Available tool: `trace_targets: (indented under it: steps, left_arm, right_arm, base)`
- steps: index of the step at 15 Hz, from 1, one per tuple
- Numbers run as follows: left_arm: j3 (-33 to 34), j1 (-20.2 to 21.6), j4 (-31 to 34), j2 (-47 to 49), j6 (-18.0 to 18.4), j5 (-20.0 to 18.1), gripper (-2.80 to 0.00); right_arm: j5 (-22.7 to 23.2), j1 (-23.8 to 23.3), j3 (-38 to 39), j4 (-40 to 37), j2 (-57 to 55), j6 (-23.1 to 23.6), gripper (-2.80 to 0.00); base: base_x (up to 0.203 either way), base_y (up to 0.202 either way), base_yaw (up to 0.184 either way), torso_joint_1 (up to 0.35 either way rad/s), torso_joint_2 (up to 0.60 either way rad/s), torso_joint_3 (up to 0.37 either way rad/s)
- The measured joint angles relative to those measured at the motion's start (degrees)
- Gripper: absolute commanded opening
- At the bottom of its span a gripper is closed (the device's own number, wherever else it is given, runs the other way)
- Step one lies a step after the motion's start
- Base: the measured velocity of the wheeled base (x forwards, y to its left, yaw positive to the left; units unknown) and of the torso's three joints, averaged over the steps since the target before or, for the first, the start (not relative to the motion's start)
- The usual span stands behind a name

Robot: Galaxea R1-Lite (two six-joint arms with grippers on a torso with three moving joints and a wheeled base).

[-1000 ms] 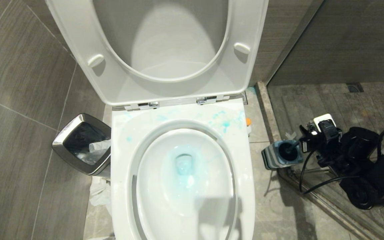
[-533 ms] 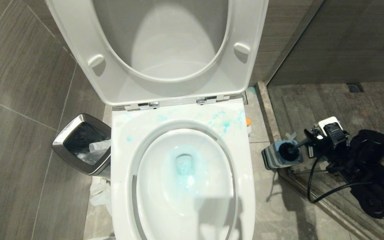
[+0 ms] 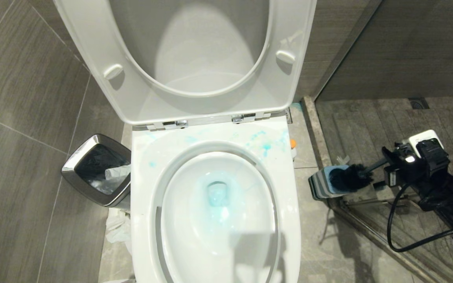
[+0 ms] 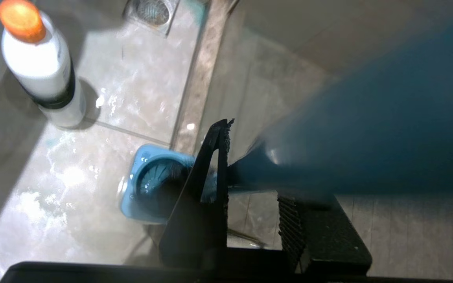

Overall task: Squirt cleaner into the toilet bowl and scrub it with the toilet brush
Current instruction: Scrub the toilet bowl

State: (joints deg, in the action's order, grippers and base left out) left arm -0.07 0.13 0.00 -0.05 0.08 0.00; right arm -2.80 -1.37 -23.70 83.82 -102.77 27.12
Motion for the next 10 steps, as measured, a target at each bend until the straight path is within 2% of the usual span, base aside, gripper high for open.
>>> trace_targets:
  steps: [4, 7, 10]
  left_arm:
    - [0.0, 0.0, 0.0, 0.0, 0.0, 0.0, -2.8]
    - [0.0, 0.0, 0.0, 0.0, 0.0, 0.0, -2.8]
    - [0.0, 0.0, 0.0, 0.0, 0.0, 0.0, -2.8]
  right_arm:
    - [0.2, 0.3, 2.4, -4.3, 8.6, -1.8, -2.8]
    - [0.2, 1.7, 1.3, -9.2, 14.4, -4.1, -2.8]
    - [0.0, 4.3, -4.6, -20.2, 20.6, -5.8, -2.8]
  base:
    - [0.0, 0.0, 0.0, 0.0, 0.0, 0.0]
    - [0.0, 0.0, 0.0, 0.0, 0.0, 0.0]
    - [0.0, 0.0, 0.0, 0.0, 0.0, 0.0]
